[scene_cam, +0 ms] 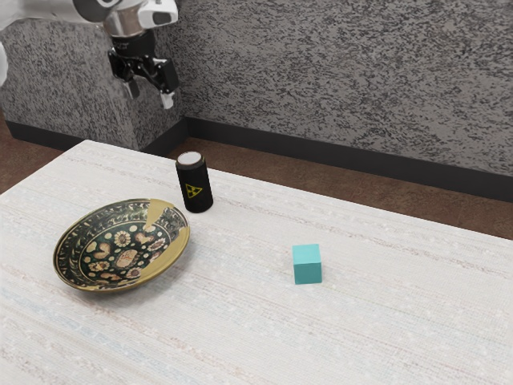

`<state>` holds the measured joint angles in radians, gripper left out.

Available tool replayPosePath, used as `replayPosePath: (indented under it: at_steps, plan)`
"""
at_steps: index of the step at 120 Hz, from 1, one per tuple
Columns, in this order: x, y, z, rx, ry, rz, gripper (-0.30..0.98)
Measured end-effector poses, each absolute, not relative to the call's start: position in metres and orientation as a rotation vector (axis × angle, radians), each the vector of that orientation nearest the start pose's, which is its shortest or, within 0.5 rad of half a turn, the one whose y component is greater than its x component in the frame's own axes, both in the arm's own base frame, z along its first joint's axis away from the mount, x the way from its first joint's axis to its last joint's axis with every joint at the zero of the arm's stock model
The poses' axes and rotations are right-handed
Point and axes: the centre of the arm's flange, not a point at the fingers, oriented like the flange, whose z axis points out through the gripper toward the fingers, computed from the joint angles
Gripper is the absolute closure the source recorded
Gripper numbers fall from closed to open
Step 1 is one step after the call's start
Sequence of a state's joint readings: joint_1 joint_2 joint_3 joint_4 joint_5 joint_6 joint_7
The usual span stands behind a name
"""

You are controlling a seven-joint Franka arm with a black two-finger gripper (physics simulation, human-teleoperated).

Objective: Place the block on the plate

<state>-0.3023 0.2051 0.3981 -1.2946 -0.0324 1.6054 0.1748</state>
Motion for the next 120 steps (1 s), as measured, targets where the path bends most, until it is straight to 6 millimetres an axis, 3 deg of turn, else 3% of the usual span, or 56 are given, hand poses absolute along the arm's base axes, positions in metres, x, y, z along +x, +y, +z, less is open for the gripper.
replayPosePath:
  at_steps: [7, 13, 20, 25, 33, 40, 50, 57, 66, 77, 97, 120]
  plan:
    - [0.613, -0.002, 0.647, -3.071, 0.239, -0.169, 0.02]
    - [0.613, -0.015, 0.646, -3.065, 0.285, -0.164, 0.02]
    - [0.625, -0.024, 0.629, -3.055, 0.309, -0.158, 0.02]
    - [0.636, -0.041, 0.612, -3.052, 0.336, -0.144, 0.02]
    - [0.671, -0.084, 0.574, -3.038, 0.375, -0.129, 0.02]
    - [0.700, -0.120, 0.529, -3.040, 0.384, -0.108, 0.02]
    - [0.730, -0.157, 0.460, -3.067, 0.347, -0.077, 0.02]
    - [0.741, -0.175, 0.421, -3.096, 0.291, -0.057, 0.02]
    - [0.747, -0.188, 0.387, -3.136, 0.176, -0.047, 0.02]
    - [0.749, -0.199, 0.369, -3.186, -0.027, -0.057, 0.02]
    - [0.731, -0.202, 0.318, -3.182, -0.407, 0.087, 0.02]
    - [0.710, -0.216, 0.307, -3.147, -0.696, 0.175, 0.02]
